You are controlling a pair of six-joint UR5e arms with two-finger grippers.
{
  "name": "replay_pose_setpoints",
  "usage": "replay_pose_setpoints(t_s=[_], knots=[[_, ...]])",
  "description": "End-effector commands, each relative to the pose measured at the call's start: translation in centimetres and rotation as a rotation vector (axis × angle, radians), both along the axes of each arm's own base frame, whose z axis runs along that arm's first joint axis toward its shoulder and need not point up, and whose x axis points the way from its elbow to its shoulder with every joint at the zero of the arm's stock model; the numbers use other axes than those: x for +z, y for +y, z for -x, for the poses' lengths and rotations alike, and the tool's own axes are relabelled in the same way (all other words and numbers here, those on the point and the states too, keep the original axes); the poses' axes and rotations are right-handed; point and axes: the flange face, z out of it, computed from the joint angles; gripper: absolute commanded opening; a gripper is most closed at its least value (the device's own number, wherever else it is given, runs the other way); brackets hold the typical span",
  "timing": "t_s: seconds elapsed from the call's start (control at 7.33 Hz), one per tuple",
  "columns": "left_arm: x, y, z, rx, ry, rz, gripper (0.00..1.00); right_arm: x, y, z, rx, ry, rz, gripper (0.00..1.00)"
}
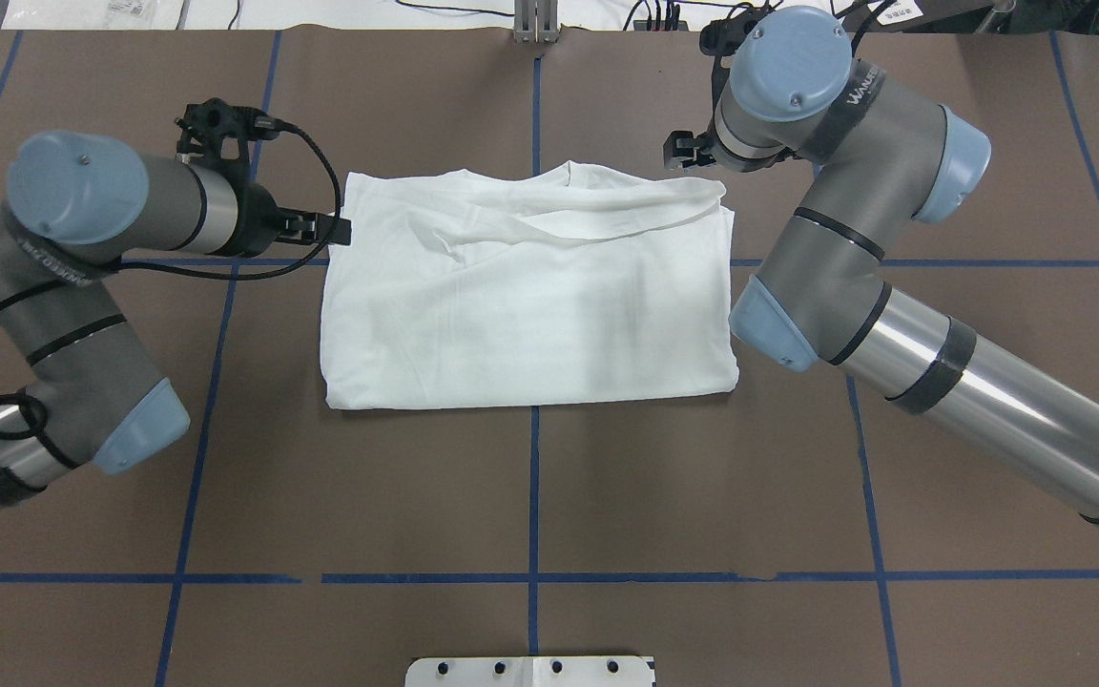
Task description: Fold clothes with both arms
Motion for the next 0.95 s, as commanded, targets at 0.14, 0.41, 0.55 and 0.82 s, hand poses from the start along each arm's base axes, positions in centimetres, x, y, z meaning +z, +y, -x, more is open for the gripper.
replay_pose_setpoints(t_s=[0.14, 0.41, 0.55, 0.82], knots=[[4.0, 8.5, -4.8, 0.003, 0.045, 0.098, 0.99, -0.1, 0.6, -0.3, 0.001, -0.009, -0.006, 1.00], [4.5, 8.7, -5.1, 0.003, 0.036, 0.106, 0.83, -0.2, 0.7, 0.0, -0.003, -0.009, -0.007, 1.00], [4.6, 8.9, -5.3, 0.006, 0.036, 0.109, 0.78, -0.2, 0.8, 0.0, -0.002, -0.010, -0.007, 1.00], [4.5, 10.3, -6.7, 0.031, 0.042, 0.125, 0.52, -0.2, 0.8, 0.1, -0.001, -0.008, -0.005, 1.00]])
